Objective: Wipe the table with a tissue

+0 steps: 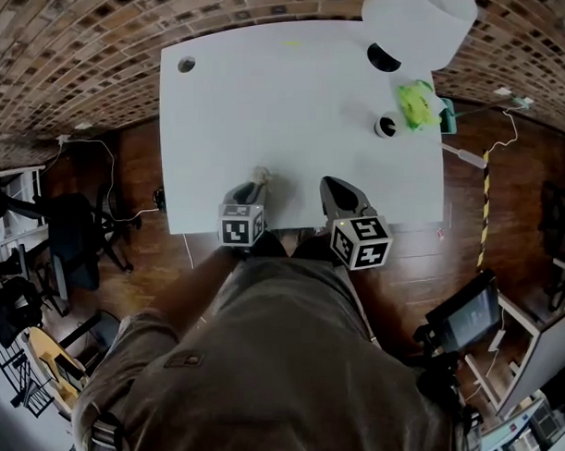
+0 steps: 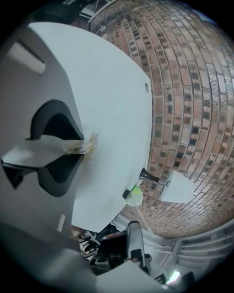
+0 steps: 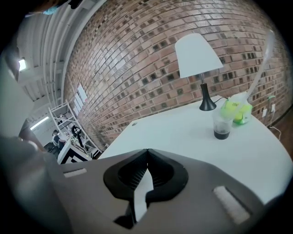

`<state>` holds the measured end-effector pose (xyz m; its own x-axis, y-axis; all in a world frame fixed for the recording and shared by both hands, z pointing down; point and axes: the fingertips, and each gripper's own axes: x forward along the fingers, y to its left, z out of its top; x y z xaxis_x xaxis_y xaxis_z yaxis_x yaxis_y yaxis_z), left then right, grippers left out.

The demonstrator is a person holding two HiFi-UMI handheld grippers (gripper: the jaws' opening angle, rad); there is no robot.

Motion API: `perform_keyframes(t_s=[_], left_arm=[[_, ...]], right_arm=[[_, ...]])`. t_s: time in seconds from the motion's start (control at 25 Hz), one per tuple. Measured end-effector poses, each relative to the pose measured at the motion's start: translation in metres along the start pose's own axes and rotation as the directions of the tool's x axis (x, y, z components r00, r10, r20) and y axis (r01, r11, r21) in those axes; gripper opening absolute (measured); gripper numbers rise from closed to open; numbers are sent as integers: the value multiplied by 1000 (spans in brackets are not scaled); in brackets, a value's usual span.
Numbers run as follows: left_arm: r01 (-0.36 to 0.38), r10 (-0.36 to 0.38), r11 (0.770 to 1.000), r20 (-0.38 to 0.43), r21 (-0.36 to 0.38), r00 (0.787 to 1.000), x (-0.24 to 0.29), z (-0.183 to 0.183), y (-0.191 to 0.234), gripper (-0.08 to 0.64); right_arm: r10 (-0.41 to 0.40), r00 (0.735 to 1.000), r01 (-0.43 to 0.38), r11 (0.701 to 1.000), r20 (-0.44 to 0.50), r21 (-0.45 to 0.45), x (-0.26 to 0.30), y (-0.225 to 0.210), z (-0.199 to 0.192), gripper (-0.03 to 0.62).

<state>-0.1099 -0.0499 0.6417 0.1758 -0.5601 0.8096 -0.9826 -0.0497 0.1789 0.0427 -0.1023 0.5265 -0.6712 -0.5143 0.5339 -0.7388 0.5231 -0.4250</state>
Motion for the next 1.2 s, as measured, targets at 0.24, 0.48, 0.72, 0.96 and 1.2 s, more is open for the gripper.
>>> perform_keyframes(t_s=[0.24, 0.48, 0.72, 0.96, 1.2], left_arm=[[-16, 16, 1000, 105, -4, 994, -36, 3, 3, 100], [11, -16, 1000, 194, 30, 981, -36, 21, -11, 11], [58, -86, 993, 313, 98, 946, -65, 43, -29, 2], [94, -117, 992, 376, 81, 919, -91, 55, -26, 2], [112, -143, 989, 443, 96, 885, -121, 63, -23, 2]], right_arm=[[23, 1000, -24, 999, -19, -39, -8, 16, -15, 11], [-1, 1000, 1, 999, -1, -47, -12, 14, -17, 11], [-30, 999, 32, 998, 34, -60, -24, 27, -16, 11], [-36, 997, 40, 998, 62, -56, -29, 43, -18, 11], [-13, 996, 22, 995, 88, -94, -31, 73, -15, 11]])
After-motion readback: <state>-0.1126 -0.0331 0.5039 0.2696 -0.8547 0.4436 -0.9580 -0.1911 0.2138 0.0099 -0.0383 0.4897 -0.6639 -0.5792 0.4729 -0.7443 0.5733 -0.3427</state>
